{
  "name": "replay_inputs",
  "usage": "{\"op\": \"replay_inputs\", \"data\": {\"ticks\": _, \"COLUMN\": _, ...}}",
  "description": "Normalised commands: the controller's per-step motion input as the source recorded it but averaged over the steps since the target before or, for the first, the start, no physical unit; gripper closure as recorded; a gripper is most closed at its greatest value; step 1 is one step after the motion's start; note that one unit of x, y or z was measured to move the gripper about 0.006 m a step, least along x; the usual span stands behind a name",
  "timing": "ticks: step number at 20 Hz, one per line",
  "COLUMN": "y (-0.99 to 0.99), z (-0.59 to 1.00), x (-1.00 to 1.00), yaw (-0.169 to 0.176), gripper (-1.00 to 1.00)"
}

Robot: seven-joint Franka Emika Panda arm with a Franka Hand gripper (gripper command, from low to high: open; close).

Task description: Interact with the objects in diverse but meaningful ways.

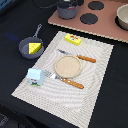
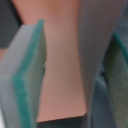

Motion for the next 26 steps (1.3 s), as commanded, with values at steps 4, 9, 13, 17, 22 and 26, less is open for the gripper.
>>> {"op": "replay_inputs", "data": {"ticks": 4, "y": 0.15, "z": 0.97, "x": -0.04, "yaw": 0.000, "gripper": -1.00}}
{"op": "replay_inputs", "data": {"ticks": 9, "y": 0.06, "z": 0.86, "x": 0.00, "yaw": 0.000, "gripper": -1.00}}
{"op": "replay_inputs", "data": {"ticks": 13, "y": -0.13, "z": 0.43, "x": 0.22, "yaw": -0.002, "gripper": -1.00}}
{"op": "replay_inputs", "data": {"ticks": 17, "y": -0.49, "z": 0.10, "x": 0.57, "yaw": -0.033, "gripper": -1.00}}
{"op": "replay_inputs", "data": {"ticks": 22, "y": -0.60, "z": 0.23, "x": 0.78, "yaw": -0.026, "gripper": -1.00}}
{"op": "replay_inputs", "data": {"ticks": 26, "y": -0.60, "z": 0.20, "x": 0.81, "yaw": -0.056, "gripper": -1.00}}
